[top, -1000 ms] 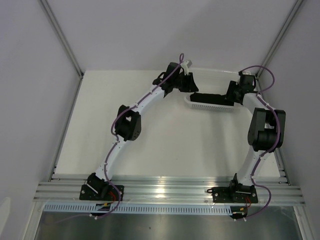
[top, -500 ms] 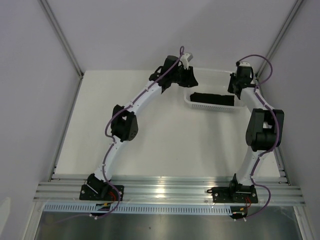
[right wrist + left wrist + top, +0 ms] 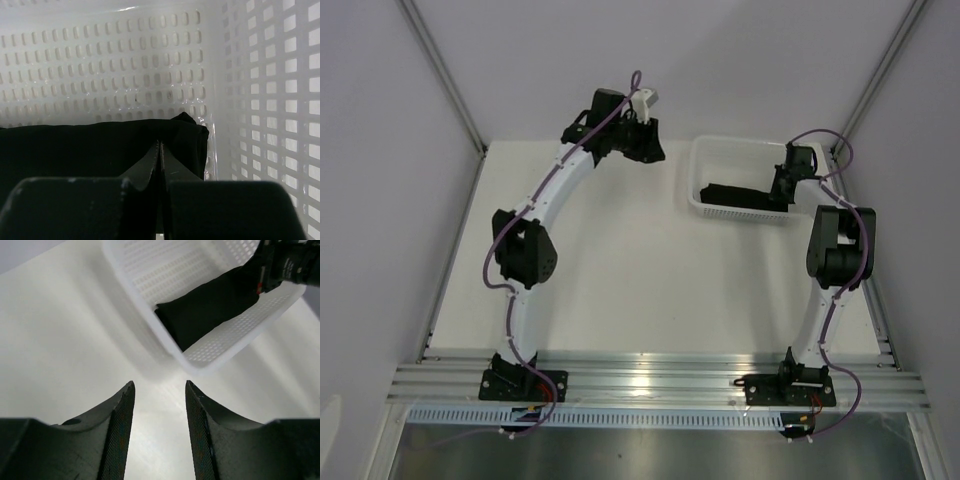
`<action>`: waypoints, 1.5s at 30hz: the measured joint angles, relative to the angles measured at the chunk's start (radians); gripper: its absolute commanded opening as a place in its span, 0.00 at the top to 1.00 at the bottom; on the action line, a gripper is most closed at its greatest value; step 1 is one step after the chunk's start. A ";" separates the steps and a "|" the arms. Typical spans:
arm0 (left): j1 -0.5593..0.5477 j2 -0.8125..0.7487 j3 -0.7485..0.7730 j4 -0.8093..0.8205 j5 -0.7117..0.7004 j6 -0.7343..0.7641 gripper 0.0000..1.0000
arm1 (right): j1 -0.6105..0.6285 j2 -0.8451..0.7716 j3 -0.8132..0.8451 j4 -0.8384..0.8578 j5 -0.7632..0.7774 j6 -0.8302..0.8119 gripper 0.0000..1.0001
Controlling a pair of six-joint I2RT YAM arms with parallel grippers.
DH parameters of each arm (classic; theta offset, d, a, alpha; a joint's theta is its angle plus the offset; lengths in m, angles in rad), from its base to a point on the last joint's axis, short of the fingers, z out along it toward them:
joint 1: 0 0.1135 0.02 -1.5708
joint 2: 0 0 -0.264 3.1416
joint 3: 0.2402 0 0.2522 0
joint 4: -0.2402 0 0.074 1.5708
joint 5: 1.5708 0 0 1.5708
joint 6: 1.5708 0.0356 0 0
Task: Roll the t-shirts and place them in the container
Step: Place the rolled tshirt into the container
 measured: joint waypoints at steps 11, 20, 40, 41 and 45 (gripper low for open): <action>0.105 -0.225 -0.172 -0.132 -0.057 0.169 0.43 | -0.002 -0.026 0.019 -0.014 0.035 -0.034 0.69; 0.269 -0.568 -0.451 -0.199 -0.117 0.240 0.28 | -0.028 -0.401 0.017 -0.068 0.093 -0.092 0.00; 0.645 -1.139 -1.173 -0.180 -0.234 0.275 0.11 | -0.346 -0.951 -0.482 -0.113 0.140 0.064 0.01; 0.645 -1.139 -1.173 -0.179 -0.231 0.272 0.11 | -0.346 -0.964 -0.487 -0.110 0.143 0.073 0.00; 0.645 -1.139 -1.173 -0.174 -0.216 0.256 0.10 | -0.340 -1.014 -0.523 -0.086 0.148 0.095 0.00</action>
